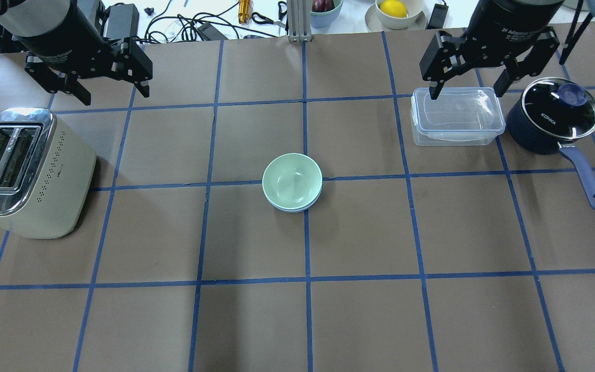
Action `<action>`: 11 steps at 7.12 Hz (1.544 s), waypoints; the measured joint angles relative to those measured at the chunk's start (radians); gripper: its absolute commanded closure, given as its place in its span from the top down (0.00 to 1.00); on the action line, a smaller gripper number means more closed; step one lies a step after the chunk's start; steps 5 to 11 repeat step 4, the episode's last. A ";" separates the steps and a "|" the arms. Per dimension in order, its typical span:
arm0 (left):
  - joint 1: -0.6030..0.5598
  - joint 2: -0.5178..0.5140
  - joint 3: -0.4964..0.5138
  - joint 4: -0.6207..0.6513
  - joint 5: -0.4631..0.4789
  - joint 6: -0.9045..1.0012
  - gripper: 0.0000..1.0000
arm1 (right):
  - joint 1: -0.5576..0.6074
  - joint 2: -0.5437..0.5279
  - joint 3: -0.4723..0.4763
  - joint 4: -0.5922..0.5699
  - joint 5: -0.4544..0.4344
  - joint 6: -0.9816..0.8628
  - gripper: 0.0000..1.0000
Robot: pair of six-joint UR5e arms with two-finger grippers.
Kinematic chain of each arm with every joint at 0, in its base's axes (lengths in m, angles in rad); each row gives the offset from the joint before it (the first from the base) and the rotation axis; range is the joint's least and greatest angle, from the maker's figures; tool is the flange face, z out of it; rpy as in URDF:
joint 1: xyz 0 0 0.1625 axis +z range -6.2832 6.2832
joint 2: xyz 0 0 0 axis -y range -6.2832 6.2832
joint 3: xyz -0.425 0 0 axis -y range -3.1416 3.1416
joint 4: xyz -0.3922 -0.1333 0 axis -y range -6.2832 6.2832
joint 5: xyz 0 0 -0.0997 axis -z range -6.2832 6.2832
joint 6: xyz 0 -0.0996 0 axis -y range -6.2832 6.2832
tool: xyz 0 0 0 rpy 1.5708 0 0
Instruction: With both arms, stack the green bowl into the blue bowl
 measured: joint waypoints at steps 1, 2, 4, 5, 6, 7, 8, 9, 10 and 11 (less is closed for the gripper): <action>0.000 0.002 -0.005 0.001 0.000 -0.001 1.00 | 0.002 -0.003 0.008 -0.019 0.003 0.031 1.00; 0.000 0.006 -0.012 0.001 0.000 -0.001 1.00 | 0.004 -0.002 0.009 -0.030 0.004 0.051 1.00; 0.000 0.008 -0.017 0.001 -0.003 -0.003 1.00 | 0.005 0.000 0.010 -0.034 0.000 0.062 1.00; 0.000 0.008 -0.017 0.001 -0.003 -0.003 1.00 | 0.005 0.000 0.010 -0.034 0.000 0.062 1.00; 0.000 0.008 -0.017 0.001 -0.003 -0.003 1.00 | 0.005 0.000 0.010 -0.034 0.000 0.062 1.00; 0.000 0.008 -0.017 0.001 -0.003 -0.003 1.00 | 0.005 0.000 0.010 -0.034 0.000 0.062 1.00; 0.000 0.008 -0.017 0.001 -0.003 -0.003 1.00 | 0.005 0.000 0.010 -0.034 0.000 0.062 1.00; 0.000 0.008 -0.017 0.001 -0.003 -0.003 1.00 | 0.005 0.000 0.010 -0.034 0.000 0.062 1.00; 0.000 0.008 -0.017 0.001 -0.003 -0.003 1.00 | 0.005 0.000 0.010 -0.034 0.000 0.062 1.00; 0.000 0.008 -0.017 0.001 -0.003 -0.003 1.00 | 0.005 0.000 0.010 -0.034 0.000 0.062 1.00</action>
